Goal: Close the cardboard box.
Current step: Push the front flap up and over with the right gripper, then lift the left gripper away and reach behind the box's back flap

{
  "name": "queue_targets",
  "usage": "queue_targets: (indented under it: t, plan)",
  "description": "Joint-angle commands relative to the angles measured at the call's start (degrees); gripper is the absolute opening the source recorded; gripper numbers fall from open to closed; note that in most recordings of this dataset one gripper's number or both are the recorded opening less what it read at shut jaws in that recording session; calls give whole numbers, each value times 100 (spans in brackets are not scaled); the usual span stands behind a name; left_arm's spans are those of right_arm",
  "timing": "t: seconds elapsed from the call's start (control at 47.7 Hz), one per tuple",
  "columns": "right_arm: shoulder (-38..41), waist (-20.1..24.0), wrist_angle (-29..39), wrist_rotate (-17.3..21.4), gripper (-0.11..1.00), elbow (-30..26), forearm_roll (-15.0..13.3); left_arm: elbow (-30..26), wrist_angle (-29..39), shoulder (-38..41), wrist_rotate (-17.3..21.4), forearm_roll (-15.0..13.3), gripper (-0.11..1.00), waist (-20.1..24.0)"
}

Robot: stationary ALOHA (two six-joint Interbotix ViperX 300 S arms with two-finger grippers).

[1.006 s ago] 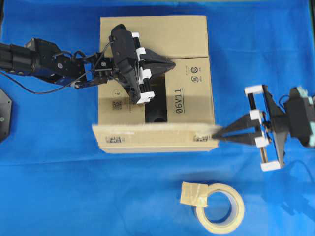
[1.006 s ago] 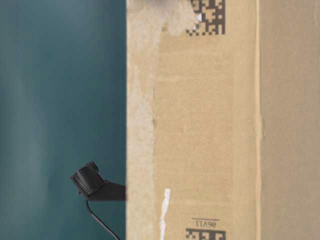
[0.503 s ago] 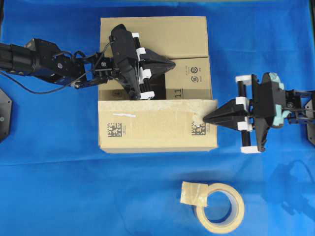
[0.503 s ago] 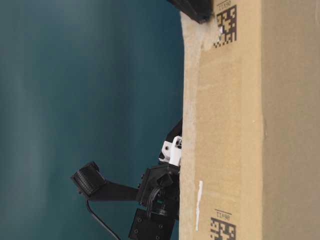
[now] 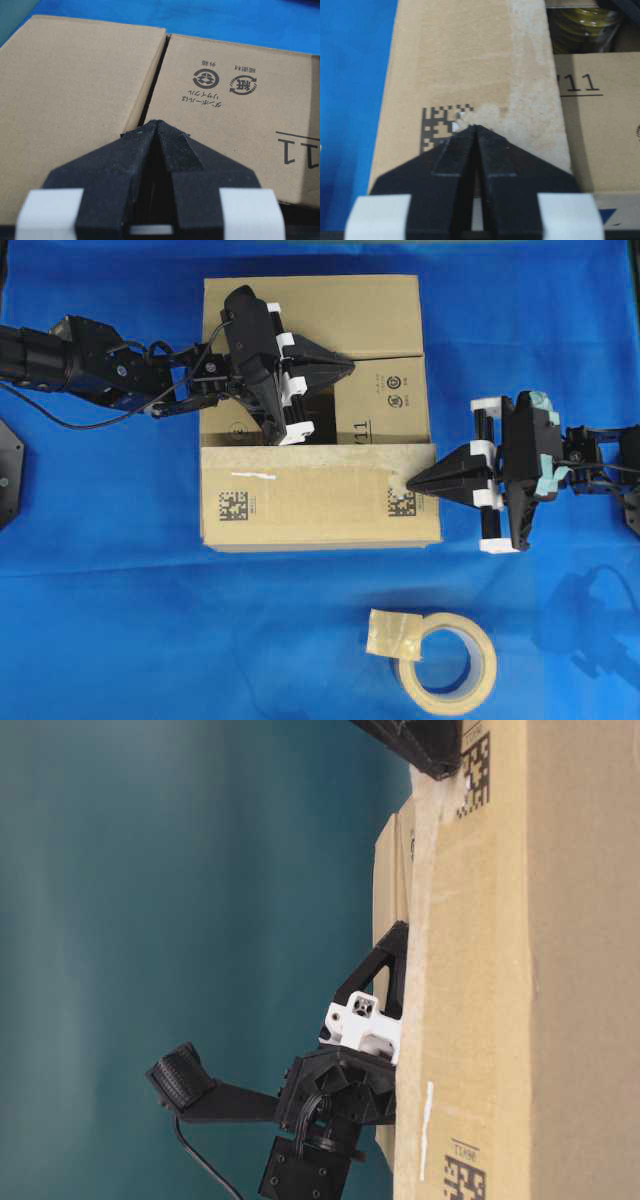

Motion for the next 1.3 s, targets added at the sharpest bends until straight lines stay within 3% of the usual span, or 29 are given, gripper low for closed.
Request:
queue_targets:
  t: [0.0, 0.587, 0.943, 1.111, 1.278]
  plan:
    - [26, -26, 26, 0, 0, -44, 18, -62, -9, -105, -18, 35, 0, -62]
    - [26, -26, 9, 0, 0, -53, 18, -220, 1213, -1644, 26, 26, 0, 26]
    - [26, -26, 0, 0, 0, -62, 18, -686, 1828, -2109, 396, 26, 0, 642]
    - [35, -26, -26, 0, 0, -62, 18, -1204, 2839, -1916, 475, 26, 0, 1248]
    - [26, -26, -26, 0, 0, -62, 18, -1960, 4403, -1468, 483, 35, 0, 1635]
